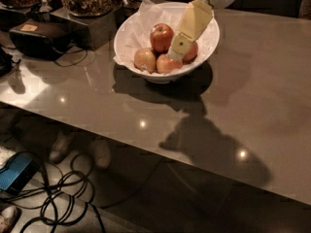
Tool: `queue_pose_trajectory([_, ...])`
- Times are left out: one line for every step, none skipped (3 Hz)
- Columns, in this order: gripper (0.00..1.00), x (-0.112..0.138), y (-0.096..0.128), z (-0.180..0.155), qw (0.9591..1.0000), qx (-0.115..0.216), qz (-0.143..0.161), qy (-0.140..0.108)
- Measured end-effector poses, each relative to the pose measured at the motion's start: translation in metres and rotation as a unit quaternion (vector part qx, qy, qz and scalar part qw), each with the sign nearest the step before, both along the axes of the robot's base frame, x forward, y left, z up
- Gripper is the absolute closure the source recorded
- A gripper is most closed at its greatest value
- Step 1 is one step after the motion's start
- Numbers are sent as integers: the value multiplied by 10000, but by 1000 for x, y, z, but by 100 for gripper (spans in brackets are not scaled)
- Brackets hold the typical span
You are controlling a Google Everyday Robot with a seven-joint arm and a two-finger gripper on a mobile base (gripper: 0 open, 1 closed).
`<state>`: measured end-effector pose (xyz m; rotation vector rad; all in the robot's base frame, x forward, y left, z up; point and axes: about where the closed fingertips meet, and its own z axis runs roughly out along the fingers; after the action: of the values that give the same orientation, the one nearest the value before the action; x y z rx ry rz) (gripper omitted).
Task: Pick apple from white bowl
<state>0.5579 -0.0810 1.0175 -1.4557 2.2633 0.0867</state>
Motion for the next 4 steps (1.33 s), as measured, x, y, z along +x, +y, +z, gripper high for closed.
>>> queue_pose_trajectory([0,1,1,0,10000,19,-6,-21])
queue_pose_trajectory([0,20,12,4,9991,391,-178,-36])
queue_pose_trajectory([0,44,24,9,9977,624,-264,-39])
queue_pose_trajectory([0,65,35,8,9969,727,-285,-9])
